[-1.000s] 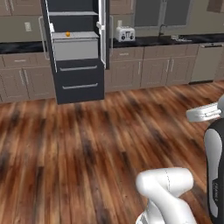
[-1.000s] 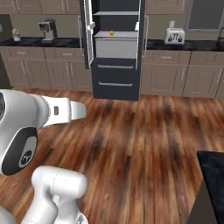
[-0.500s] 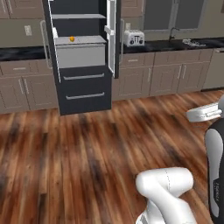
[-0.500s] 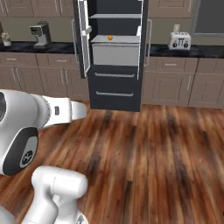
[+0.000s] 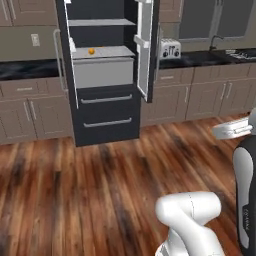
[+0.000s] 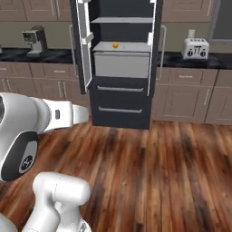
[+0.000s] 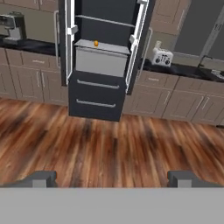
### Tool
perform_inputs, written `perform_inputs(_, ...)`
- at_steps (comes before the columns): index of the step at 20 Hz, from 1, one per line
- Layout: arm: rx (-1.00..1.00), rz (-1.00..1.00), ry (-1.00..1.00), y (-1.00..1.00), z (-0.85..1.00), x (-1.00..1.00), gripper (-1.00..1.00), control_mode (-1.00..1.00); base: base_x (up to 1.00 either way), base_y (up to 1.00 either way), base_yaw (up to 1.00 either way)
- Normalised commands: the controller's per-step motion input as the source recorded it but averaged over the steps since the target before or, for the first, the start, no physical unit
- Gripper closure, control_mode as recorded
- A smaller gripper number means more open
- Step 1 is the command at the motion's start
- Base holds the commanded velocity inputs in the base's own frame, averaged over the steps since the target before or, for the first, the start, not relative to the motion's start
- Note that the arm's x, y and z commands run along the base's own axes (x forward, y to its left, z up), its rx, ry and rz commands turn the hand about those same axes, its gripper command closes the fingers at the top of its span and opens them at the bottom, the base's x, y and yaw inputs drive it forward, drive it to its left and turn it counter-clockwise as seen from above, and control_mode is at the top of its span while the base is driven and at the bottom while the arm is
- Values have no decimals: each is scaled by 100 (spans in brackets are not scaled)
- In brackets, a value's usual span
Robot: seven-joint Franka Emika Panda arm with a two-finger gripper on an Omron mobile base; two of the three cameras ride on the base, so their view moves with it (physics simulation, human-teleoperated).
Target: Retrieve the peach and orange from the fridge and place them into the bowl on the dining table.
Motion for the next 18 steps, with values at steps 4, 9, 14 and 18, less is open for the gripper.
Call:
perform_inputs(4, 0, 0, 0, 0, 0, 0, -100, 100, 100, 32, 0)
perform_inputs(9, 0, 0, 0, 0, 0, 0, -100, 100, 100, 24, 0)
perform_inputs(14, 0, 0, 0, 0, 0, 0, -100, 100, 100, 5, 0)
perform_inputs(18, 0, 0, 0, 0, 0, 0, -100, 100, 100, 0, 4)
